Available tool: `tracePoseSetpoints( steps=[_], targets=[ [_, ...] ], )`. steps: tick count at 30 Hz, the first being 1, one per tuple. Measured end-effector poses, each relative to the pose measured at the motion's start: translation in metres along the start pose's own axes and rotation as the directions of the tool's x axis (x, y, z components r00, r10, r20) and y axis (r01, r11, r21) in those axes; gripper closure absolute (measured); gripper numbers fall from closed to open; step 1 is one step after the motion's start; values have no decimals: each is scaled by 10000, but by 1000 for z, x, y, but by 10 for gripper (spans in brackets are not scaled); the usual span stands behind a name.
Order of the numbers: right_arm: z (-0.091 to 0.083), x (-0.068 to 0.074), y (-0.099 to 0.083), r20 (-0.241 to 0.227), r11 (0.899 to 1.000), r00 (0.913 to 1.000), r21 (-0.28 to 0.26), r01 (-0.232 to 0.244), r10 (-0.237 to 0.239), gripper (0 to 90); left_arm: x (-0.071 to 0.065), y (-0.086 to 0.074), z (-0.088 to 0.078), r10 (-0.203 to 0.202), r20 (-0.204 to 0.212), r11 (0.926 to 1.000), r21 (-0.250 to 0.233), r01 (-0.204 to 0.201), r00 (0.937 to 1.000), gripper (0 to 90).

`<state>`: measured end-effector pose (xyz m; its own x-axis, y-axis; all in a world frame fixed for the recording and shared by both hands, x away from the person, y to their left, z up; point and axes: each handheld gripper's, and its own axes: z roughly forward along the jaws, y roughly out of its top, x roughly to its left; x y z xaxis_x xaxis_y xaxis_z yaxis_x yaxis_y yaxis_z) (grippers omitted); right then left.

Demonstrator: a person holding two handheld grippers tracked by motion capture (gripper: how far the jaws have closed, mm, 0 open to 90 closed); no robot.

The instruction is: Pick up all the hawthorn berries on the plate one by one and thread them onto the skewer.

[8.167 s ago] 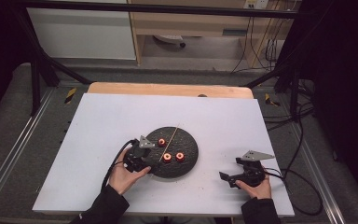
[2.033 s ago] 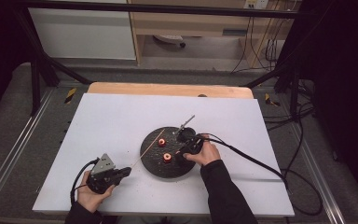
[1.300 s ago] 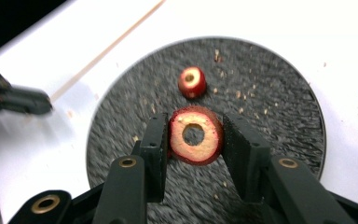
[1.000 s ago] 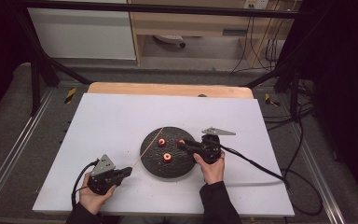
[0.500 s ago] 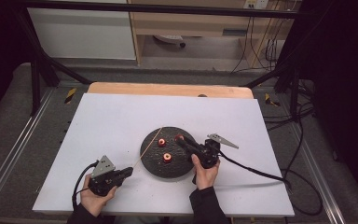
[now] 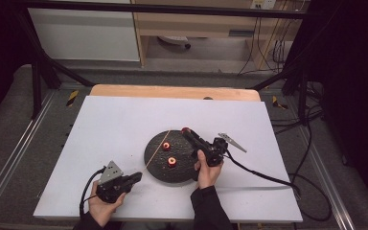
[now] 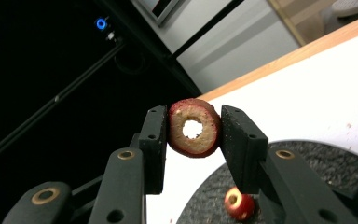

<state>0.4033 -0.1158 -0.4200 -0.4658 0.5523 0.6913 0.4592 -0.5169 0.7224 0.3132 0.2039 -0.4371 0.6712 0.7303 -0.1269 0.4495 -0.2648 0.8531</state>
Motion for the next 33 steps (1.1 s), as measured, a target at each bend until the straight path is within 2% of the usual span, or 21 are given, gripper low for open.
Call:
tracePoseSetpoints(
  steps=[7,15,25,33],
  targets=[
    [4,-2,7,-212,9989,9994,-389,-270,262,629,-10,3,5,-10,-41,10000,-74,10,10000,881],
    [6,-4,11,-285,9957,9990,-846,-366,343,629,-21,8,12,186,-14,9998,-117,-186,9998,881],
    [13,-8,1,-510,9862,9951,-1380,-913,850,629,-25,4,16,126,73,9998,-142,-125,9999,881],
    [14,-9,-3,-626,9825,9936,-1553,-1028,941,629,-28,3,19,199,87,9998,-47,-199,9998,881]
  ],
)
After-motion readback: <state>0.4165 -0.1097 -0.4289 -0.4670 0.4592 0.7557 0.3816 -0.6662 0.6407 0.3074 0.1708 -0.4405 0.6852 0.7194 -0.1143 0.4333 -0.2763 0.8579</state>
